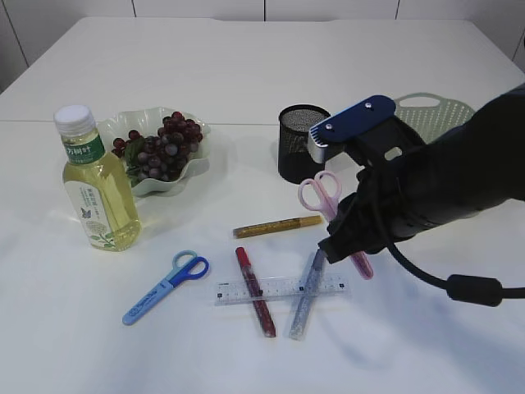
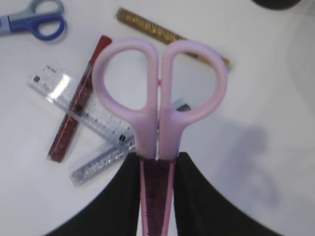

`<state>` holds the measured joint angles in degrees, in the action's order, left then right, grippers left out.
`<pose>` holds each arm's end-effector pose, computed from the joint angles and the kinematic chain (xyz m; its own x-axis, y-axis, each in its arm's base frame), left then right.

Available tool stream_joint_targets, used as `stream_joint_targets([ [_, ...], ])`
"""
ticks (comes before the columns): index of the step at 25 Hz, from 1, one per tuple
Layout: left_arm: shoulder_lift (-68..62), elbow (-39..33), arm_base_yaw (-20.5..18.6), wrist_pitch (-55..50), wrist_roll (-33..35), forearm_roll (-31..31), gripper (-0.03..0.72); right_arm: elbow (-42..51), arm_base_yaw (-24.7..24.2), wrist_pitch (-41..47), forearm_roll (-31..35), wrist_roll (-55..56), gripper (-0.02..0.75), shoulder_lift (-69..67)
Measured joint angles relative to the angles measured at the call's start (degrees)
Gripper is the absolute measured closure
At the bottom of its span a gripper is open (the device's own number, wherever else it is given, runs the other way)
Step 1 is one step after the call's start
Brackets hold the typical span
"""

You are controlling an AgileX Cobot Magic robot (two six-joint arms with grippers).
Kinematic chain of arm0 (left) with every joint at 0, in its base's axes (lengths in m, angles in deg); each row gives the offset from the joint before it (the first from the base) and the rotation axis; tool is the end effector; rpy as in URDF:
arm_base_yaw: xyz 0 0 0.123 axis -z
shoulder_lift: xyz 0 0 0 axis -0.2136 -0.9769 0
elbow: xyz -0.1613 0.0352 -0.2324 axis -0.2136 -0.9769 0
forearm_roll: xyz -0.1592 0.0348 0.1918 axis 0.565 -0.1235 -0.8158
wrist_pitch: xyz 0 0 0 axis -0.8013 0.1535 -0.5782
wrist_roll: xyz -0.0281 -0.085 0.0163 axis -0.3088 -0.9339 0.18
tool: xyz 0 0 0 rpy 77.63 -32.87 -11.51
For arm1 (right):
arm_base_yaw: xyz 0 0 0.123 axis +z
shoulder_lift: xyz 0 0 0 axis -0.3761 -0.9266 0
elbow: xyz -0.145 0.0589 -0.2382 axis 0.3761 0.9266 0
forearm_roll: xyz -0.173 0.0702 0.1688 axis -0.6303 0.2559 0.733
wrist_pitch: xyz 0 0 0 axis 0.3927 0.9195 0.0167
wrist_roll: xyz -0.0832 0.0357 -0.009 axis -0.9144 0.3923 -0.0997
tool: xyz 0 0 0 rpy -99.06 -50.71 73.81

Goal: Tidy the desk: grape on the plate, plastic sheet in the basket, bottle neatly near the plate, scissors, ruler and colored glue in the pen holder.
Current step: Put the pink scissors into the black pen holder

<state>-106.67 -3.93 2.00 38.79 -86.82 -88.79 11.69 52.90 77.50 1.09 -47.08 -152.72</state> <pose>0.1398 -0.0358 0.3950 -0.4002 0.1143 -0.9093 0.2523 0.9676 0.0106 0.2627 0.1564 0.2184 -0.6411 -0.5337 -0.5516 -0.5995 0.7969 -0.0742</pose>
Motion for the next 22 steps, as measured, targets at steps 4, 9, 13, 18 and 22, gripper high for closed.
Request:
stream_joint_targets([
  [4, 0.0, 0.0, 0.0, 0.0, 0.0, 0.0, 0.263, -0.3, 0.0, -5.8, -1.1, 0.0, 0.574, 0.0],
  [9, 0.0, 0.0, 0.0, 0.1, 0.0, 0.0, 0.263, -3.1, -2.7, -11.3, -1.7, 0.0, 0.574, 0.0],
  [13, 0.0, 0.0, 0.0, 0.1, 0.0, 0.0, 0.263, -5.7, -5.1, -15.1, -3.9, 0.1, 0.574, -0.3],
  [18, 0.0, 0.0, 0.0, 0.1, 0.0, 0.0, 0.263, -10.2, -6.9, -21.8, -5.0, 0.1, 0.574, -4.4],
  [22, 0.0, 0.0, 0.0, 0.1, 0.0, 0.0, 0.263, -14.5, -8.5, -26.2, -5.7, -0.5, 0.574, -8.8],
])
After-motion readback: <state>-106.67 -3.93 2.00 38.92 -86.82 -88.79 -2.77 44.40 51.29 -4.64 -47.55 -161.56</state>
